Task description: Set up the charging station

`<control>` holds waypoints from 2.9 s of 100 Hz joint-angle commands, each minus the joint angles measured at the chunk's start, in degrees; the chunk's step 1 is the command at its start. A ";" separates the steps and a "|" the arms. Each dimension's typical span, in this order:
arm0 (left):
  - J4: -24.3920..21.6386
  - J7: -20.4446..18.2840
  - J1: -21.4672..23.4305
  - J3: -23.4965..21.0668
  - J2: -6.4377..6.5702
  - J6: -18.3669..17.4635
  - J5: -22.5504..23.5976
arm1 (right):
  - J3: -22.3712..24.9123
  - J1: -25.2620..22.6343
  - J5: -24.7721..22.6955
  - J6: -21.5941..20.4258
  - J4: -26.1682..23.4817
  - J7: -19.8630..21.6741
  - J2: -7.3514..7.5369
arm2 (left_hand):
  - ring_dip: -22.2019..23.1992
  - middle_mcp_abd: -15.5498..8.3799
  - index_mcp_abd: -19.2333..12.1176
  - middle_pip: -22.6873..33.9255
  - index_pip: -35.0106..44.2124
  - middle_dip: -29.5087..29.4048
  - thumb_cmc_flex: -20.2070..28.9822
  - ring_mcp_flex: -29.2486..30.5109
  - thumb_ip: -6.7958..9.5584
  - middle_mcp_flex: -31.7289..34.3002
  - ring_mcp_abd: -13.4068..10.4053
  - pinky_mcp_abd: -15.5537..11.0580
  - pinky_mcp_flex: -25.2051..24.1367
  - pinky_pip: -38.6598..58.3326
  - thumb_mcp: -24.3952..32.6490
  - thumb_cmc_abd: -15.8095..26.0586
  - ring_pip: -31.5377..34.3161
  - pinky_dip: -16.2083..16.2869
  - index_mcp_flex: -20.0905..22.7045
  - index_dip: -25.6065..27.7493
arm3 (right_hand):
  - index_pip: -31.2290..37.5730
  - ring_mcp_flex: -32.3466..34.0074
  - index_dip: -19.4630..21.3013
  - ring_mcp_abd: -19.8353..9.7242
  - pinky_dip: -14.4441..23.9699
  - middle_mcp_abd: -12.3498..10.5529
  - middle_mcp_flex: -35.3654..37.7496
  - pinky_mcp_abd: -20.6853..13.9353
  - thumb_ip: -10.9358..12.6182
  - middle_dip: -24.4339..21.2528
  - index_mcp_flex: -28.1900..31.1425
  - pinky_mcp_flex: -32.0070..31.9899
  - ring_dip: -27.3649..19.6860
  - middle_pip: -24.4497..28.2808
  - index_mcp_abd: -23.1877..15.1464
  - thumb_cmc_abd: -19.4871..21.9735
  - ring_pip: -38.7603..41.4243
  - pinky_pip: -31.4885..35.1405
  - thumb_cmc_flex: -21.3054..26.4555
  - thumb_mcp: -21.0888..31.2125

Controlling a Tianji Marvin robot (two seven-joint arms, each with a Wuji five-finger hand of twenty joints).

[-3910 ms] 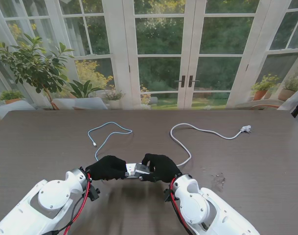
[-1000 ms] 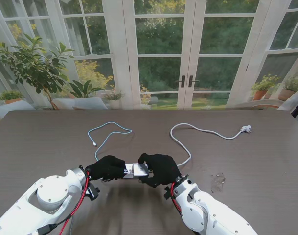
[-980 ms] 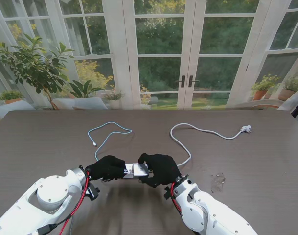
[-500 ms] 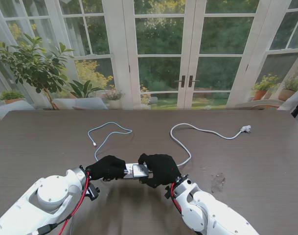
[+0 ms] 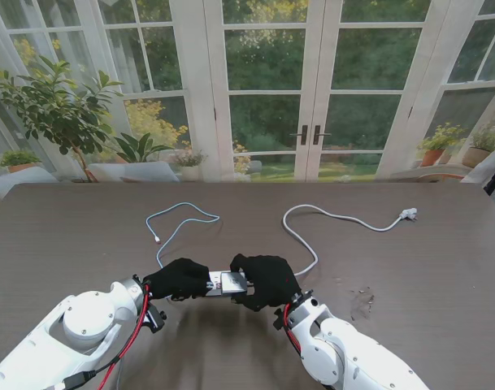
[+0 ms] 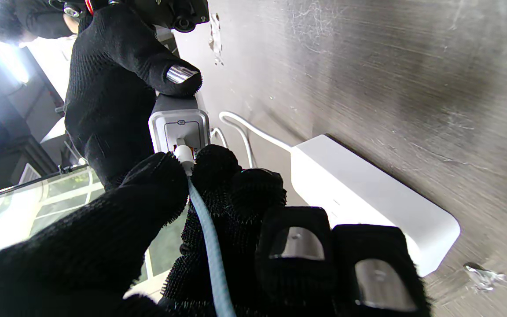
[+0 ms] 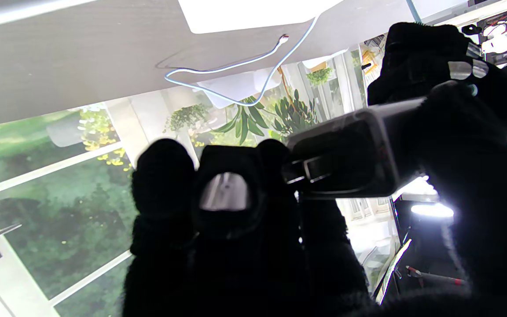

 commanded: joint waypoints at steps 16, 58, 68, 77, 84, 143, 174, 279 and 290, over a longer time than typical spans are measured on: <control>0.51 -0.06 -0.25 0.40 -0.68 -0.20 -0.54 | -0.42 -0.32 -0.64 -0.38 -0.27 -0.20 -0.39 | 1.12 2.10 2.46 0.37 1.68 0.15 0.19 0.86 -1.35 1.12 -8.03 -7.19 1.71 15.72 2.60 1.04 5.14 2.52 0.72 0.49 | 23.74 2.32 2.15 -2.59 -0.14 -7.29 3.81 -2.32 3.22 -0.13 1.91 0.77 -42.62 4.46 -11.20 6.53 1.85 2.61 5.59 10.57; 1.18 0.59 -0.53 1.07 -1.00 -0.46 -1.48 | -0.39 -0.70 -0.66 0.29 -0.90 0.47 -0.26 | 1.18 1.89 2.28 0.33 1.69 0.08 0.03 0.84 -1.52 1.24 -8.00 -7.43 1.76 15.72 2.88 0.92 5.37 3.47 0.77 0.64 | 23.76 2.29 2.13 -2.28 -0.17 -7.19 3.86 -2.21 3.26 -0.21 1.98 0.76 -42.60 4.42 -11.24 6.65 1.98 2.63 5.69 10.43; 1.24 0.43 -0.55 1.18 -1.00 -0.43 -1.72 | -0.30 -0.84 -0.67 0.59 -1.12 0.63 -0.22 | 1.18 1.88 2.04 0.32 1.75 0.09 -0.03 0.84 -1.58 1.19 -8.00 -7.38 1.75 15.72 2.96 0.81 5.38 3.54 0.65 0.77 | 23.76 2.29 2.13 -2.34 -0.17 -7.17 3.74 -2.24 3.28 -0.16 1.98 0.78 -42.60 4.41 -11.24 6.64 1.98 2.65 5.72 10.40; 1.21 0.35 -0.53 1.24 -1.01 -0.33 -1.94 | -0.24 -0.92 -0.62 1.01 -1.26 0.79 -0.22 | 1.17 1.87 1.91 0.30 1.96 0.11 -0.10 0.84 -1.71 1.09 -8.00 -7.30 1.75 15.72 3.19 0.63 5.38 3.58 0.62 0.97 | 23.76 2.29 2.12 -2.45 -0.18 -7.18 3.80 -2.19 3.29 -0.15 1.97 0.78 -42.60 4.43 -11.19 6.69 1.98 2.65 5.73 10.38; 1.17 0.20 -0.50 1.27 -0.99 -0.23 -2.04 | -0.20 -0.97 -0.54 1.22 -1.31 0.92 -0.23 | 1.17 1.87 1.90 0.31 2.20 0.15 -0.19 0.84 -1.79 1.08 -8.00 -7.26 1.76 15.72 3.43 0.73 5.38 3.61 0.65 1.21 | 23.75 2.27 2.12 -2.04 -0.18 -7.13 3.77 -2.16 3.29 -0.15 1.96 0.76 -42.62 4.41 -11.14 6.63 1.94 2.65 5.77 10.36; 1.93 0.49 -0.50 1.78 -1.38 0.65 -3.62 | -0.27 -1.16 -0.04 2.56 -1.32 0.55 -0.52 | 1.32 1.61 1.76 0.06 2.72 0.69 -1.20 0.83 -1.88 1.50 -8.23 -7.29 1.85 15.72 4.04 1.62 5.95 4.43 1.22 2.47 | 23.71 2.30 2.13 -2.34 -0.22 -7.03 3.69 -2.11 3.32 -0.09 1.85 0.78 -42.65 4.40 -10.89 6.77 1.91 2.65 5.89 10.20; 2.71 0.44 -0.78 2.11 -1.60 0.88 -4.58 | -0.03 -1.37 0.14 2.55 -1.42 0.53 -0.56 | 1.30 1.49 1.80 -0.03 2.90 0.98 -1.74 0.83 -1.77 1.92 -8.21 -7.01 1.84 15.72 4.29 2.02 5.96 4.56 1.69 3.09 | 23.70 2.30 2.15 -2.18 -0.25 -7.08 3.68 -2.14 3.32 -0.13 1.85 0.78 -42.63 4.45 -10.88 6.80 1.98 2.65 5.85 10.21; 4.21 2.58 -1.73 3.23 -2.34 0.52 -5.10 | -0.56 -1.30 -1.45 2.96 -1.57 -1.13 -0.38 | 1.48 1.21 2.57 -1.43 0.72 -0.20 -1.55 0.83 -1.24 4.36 -7.93 -7.76 2.10 15.72 4.83 1.74 6.92 6.73 3.96 3.21 | 23.80 2.29 2.20 -2.22 -0.42 -6.90 3.77 -2.19 3.31 -0.29 1.83 0.98 -42.58 4.61 -10.65 6.80 2.39 2.77 5.97 10.19; 4.33 2.84 -1.82 3.45 -2.41 0.51 -5.09 | -0.58 -1.44 -1.56 3.45 -1.81 -1.11 -0.36 | 1.50 1.12 2.65 -1.31 0.41 -0.45 -1.53 0.83 -1.19 4.47 -7.95 -7.89 2.13 15.72 4.88 1.66 7.04 7.01 4.20 3.15 | 23.81 2.29 2.20 -2.28 -0.44 -6.88 3.76 -2.10 3.33 -0.28 1.83 0.95 -42.57 4.61 -10.65 6.88 2.42 2.76 6.03 10.14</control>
